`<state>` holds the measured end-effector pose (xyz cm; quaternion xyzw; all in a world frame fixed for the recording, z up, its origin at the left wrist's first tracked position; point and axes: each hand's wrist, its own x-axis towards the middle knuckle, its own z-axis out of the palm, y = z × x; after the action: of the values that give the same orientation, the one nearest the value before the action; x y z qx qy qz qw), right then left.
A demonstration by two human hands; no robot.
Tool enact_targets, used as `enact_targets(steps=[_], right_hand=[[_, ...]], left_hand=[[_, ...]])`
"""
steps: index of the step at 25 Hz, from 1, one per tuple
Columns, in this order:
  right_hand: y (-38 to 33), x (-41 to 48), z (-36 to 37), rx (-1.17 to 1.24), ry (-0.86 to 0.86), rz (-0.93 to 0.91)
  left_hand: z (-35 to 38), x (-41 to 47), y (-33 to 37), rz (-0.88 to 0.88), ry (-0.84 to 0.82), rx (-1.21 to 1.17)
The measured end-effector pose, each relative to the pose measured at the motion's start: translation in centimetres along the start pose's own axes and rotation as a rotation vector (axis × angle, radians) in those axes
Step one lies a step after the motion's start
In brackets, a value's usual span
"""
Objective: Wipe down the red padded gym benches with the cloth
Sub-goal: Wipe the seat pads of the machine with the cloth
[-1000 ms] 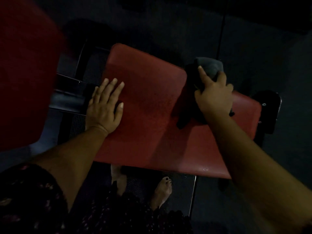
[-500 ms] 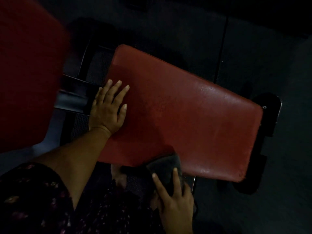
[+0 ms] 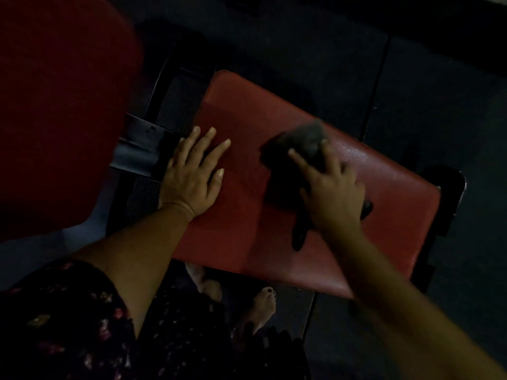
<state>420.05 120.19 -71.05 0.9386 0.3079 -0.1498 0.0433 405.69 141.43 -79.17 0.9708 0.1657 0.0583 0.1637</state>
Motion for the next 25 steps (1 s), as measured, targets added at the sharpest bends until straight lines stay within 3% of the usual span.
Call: enact_targets(steps=[3, 6, 16, 18, 21, 23, 25], right_hand=[[-0.7, 6.7, -1.9, 0.202, -0.032, 0.229], [-3.0, 7.4, -2.1, 0.243, 0.008, 0.233], [-8.5, -11.1, 3.1, 0.222, -0.103, 0.108], [-10.3, -14.5, 3.9, 0.135, -0.189, 0.047], [-12.7, -16.4, 3.4, 0.065, -0.298, -0.111], [-12.0, -14.8, 2.9, 0.005, -0.279, -0.243], [-10.0, -11.7, 1.9, -0.076, -0.24, -0.399]], left_hand=[[0.0, 0.1, -0.2, -0.002, -0.019, 0.006], [0.1, -0.1, -0.2, 0.003, -0.023, 0.01], [-0.4, 0.2, -0.3, 0.027, -0.062, 0.019], [-1.0, 0.8, 0.1, 0.02, -0.118, 0.052], [-3.4, 0.9, 0.9, -0.017, -0.328, 0.144], [-5.9, 1.0, 1.0, -0.059, -0.426, 0.294], [-9.4, 0.6, 0.7, -0.097, -0.41, 0.459]])
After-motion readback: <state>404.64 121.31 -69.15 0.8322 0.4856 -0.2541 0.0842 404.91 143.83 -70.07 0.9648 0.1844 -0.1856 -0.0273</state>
